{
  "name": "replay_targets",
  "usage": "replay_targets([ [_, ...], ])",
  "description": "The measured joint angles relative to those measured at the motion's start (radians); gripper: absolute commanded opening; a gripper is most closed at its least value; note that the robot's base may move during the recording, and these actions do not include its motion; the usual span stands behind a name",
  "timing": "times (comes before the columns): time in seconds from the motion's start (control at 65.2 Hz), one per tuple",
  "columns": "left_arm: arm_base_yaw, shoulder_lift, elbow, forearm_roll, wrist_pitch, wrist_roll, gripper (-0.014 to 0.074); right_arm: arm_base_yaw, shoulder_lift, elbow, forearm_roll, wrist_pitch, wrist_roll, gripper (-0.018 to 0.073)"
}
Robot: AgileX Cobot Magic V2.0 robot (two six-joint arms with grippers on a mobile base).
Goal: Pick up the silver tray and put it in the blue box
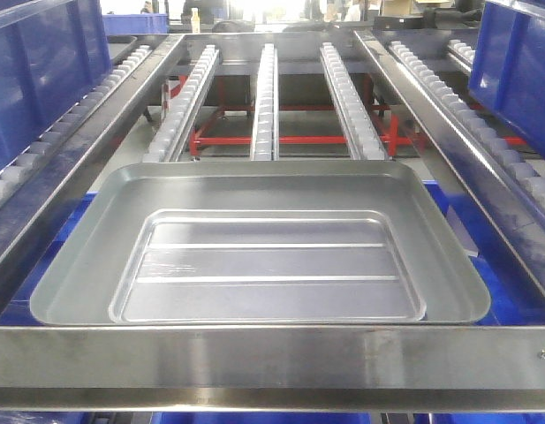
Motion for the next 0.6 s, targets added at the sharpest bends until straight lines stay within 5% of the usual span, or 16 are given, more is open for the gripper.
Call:
replay_targets([
  [0.598,0.000,0.000,0.000,0.000,0.000,0.000,0.0010,0.000,0.000,0.000,0.000,0.000,0.000,0.0049],
])
